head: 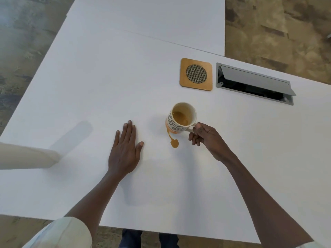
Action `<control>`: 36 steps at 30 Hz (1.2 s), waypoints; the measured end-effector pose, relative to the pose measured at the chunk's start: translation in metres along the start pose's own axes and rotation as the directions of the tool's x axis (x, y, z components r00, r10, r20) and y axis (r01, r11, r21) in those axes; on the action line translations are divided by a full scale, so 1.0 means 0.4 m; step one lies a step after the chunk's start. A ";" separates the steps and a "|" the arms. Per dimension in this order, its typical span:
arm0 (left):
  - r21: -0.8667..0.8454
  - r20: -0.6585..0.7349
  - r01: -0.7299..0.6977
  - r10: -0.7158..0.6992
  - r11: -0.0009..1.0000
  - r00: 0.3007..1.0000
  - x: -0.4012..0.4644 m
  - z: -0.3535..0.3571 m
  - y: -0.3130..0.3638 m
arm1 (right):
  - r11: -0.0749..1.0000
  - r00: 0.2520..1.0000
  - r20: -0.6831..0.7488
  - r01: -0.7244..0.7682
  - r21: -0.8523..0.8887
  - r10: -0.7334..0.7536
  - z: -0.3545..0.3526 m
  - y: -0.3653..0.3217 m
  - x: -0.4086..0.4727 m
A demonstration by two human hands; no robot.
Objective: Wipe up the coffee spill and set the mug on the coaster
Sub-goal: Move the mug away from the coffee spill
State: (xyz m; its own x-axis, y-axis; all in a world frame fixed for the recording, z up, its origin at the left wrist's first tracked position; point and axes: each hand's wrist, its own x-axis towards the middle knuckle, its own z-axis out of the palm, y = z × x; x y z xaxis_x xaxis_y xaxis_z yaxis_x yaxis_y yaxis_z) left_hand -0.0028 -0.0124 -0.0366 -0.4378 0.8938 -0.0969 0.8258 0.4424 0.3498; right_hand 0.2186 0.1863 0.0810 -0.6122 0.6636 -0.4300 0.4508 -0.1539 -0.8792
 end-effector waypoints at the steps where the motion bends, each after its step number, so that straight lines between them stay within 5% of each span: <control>1: 0.001 0.000 0.000 0.000 1.000 1.000 0.000 0.001 0.000 | 1.000 1.000 0.000 0.017 -0.003 -0.017 0.004 -0.015 0.004; 18: -0.014 0.009 0.017 -0.017 1.000 1.000 -0.001 0.003 0.005 | 0.979 0.978 0.061 0.194 0.054 -0.197 0.273 -0.254 0.192; 36: -0.047 -0.001 0.026 -0.027 0.999 1.000 -0.002 0.009 0.004 | 0.979 0.970 0.195 0.169 -0.115 -0.144 0.520 -0.250 0.416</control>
State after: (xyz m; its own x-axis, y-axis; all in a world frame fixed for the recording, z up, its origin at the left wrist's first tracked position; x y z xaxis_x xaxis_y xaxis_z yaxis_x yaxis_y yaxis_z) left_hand 0.0001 -0.0121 -0.0395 -0.4600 0.8817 -0.1052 0.7961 0.4620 0.3908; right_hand -0.0634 0.1598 0.0549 -0.7856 0.5233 -0.3301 0.4128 0.0460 -0.9097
